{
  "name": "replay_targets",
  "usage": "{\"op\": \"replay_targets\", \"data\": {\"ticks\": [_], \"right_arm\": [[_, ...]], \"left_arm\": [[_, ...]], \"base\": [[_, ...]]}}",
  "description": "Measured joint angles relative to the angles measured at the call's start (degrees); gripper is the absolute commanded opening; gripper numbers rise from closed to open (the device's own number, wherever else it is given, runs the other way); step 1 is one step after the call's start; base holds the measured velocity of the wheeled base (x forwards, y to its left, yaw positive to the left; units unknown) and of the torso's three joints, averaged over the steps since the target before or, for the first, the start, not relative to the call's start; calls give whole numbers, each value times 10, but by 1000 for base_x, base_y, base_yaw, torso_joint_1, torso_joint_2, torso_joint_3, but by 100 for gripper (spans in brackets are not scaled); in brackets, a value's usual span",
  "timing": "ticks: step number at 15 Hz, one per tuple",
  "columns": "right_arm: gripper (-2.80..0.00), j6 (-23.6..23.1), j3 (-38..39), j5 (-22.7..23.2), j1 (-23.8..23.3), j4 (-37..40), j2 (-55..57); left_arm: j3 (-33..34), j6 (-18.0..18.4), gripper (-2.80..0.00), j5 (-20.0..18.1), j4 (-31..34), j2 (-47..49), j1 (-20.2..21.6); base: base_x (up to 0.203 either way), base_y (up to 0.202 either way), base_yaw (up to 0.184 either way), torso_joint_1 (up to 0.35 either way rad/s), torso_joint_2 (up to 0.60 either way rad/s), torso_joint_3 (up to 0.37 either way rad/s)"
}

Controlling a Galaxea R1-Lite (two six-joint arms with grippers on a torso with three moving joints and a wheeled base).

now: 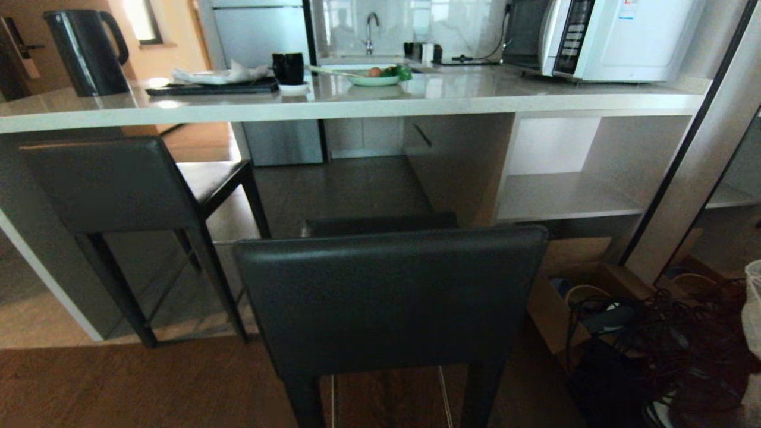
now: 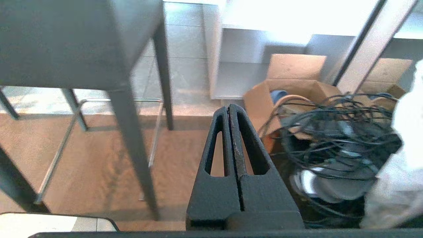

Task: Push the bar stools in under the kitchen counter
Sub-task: Push the gray chair back under the dining table

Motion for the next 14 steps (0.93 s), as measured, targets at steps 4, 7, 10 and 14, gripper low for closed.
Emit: {"op": "replay_targets", "data": {"ticks": [4, 7, 10, 14], "right_arm": [[-280, -2, 0, 0, 0, 0, 0], [-280, 0, 0, -2, 0, 0, 0], [-280, 5, -32, -1, -1, 7, 16], [-280, 50, -119, 8, 3, -22, 150]], "left_arm": [[0, 0, -280, 0, 0, 0, 0], [0, 0, -280, 0, 0, 0, 0], [-23, -2, -280, -6, 5, 3, 1], [-134, -30, -280, -62, 1, 98, -6]], "base": [[0, -24, 1, 1, 1, 1], [0, 0, 0, 0, 0, 0], [0, 0, 0, 0, 0, 0], [0, 0, 0, 0, 0, 0]]}}
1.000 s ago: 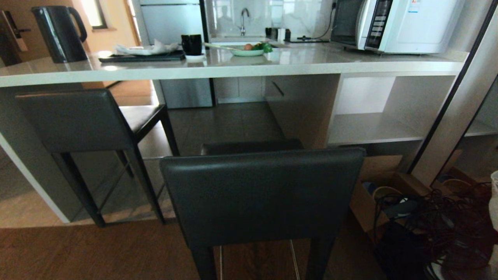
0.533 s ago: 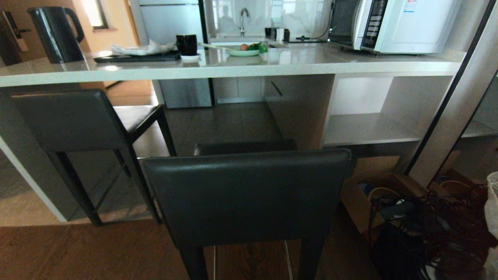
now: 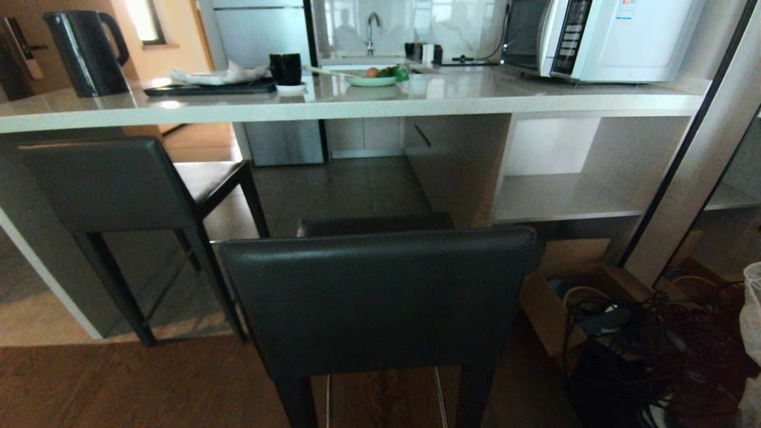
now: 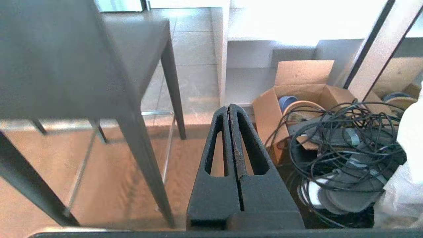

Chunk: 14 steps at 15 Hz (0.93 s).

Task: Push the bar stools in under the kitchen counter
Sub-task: Push the gray chair back under the dining table

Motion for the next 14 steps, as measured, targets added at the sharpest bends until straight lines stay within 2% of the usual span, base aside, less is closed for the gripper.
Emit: {"op": "replay_targets", "data": {"ticks": [3, 6, 9, 12, 14], "right_arm": [[-280, 13, -45, 2, 2, -118, 182], [-280, 20, -68, 2, 16, -281, 379], [-280, 23, -88, 1, 59, -442, 541], [-280, 24, -105, 0, 110, -558, 666], [-280, 24, -108, -8, 140, -620, 733]], "left_arm": [[-32, -5, -280, -17, -107, 163, -10], [-42, -6, -280, -24, -279, 362, -15], [-44, -4, -280, -28, -436, 524, -32], [-30, -3, -280, -29, -519, 621, -76], [-13, 3, -280, -28, -573, 667, -91]], "base": [[0, 0, 0, 0, 0, 0], [0, 0, 0, 0, 0, 0], [0, 0, 0, 0, 0, 0], [0, 0, 0, 0, 0, 0], [0, 0, 0, 0, 0, 0]]}}
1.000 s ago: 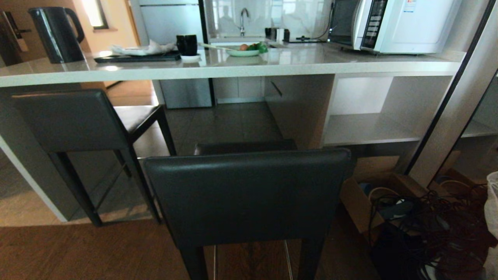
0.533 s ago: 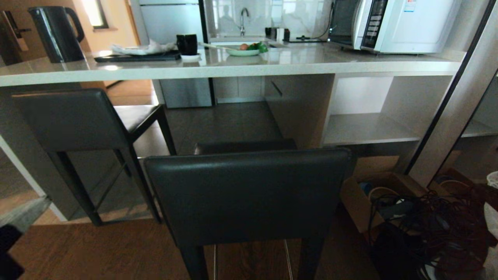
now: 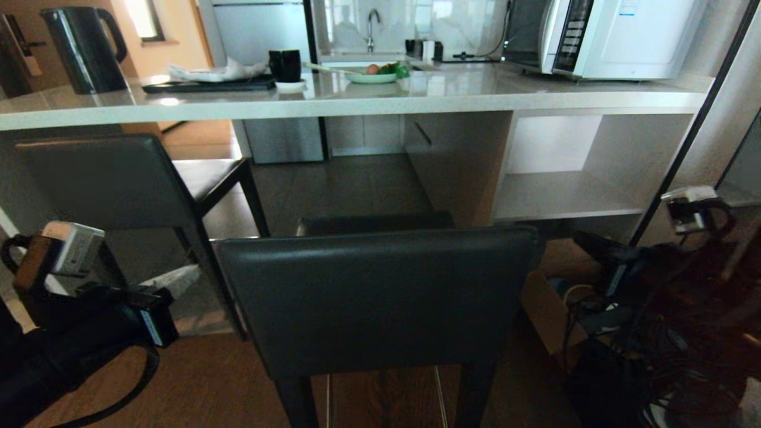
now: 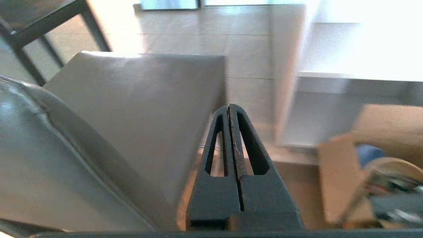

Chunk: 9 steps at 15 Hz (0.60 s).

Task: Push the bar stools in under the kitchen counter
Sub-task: Push the gray chair back under the dining table

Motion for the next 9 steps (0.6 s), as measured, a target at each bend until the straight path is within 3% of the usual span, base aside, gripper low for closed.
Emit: {"op": "replay_targets", "data": {"ticks": [3, 6, 9], "right_arm": [[-280, -2, 1, -25, 49, -73, 72], [-280, -5, -3, -27, 76, -81, 114], [-280, -21, -20, -31, 93, -88, 145]], "left_arm": [[45, 15, -280, -1, -123, 71, -9], [71, 19, -280, 2, -254, 144, -19], [61, 21, -280, 27, -300, 196, -36]], "base": [[0, 0, 0, 0, 0, 0], [0, 0, 0, 0, 0, 0], [0, 0, 0, 0, 0, 0]]}}
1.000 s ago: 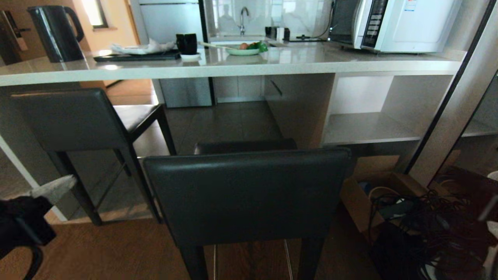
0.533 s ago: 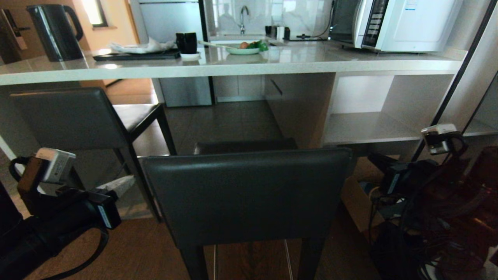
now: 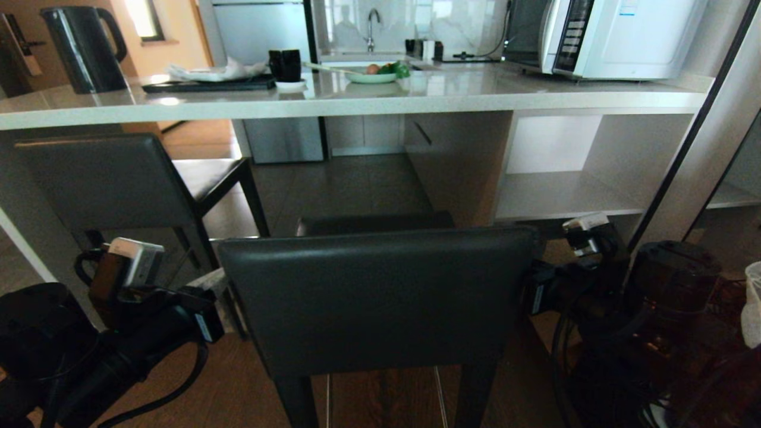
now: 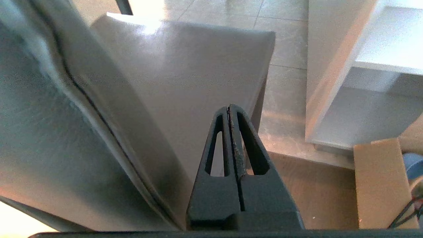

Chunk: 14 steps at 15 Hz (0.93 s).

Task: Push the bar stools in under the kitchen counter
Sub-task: Push the gray chair back under the dining table

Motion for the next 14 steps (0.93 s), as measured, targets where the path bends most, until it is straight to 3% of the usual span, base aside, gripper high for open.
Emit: {"op": "replay_targets", "data": {"ticks": [5, 8, 11, 14], "right_arm": [[-280, -6, -47, -34, 8, -5, 37], [-280, -6, -63, -35, 11, -11, 47], [-280, -7, -84, -36, 11, -6, 58], [-280, -7, -89, -40, 19, -6, 61]], "left_arm": [[-25, 1, -280, 18, -1, 45, -25], [-48, 6, -280, 27, -1, 61, -25], [-66, 8, -280, 67, -1, 81, -39], [-74, 10, -280, 71, 0, 88, -53]], "base": [[0, 0, 0, 0, 0, 0], [0, 0, 0, 0, 0, 0], [0, 0, 0, 0, 0, 0], [0, 0, 0, 0, 0, 0]]}}
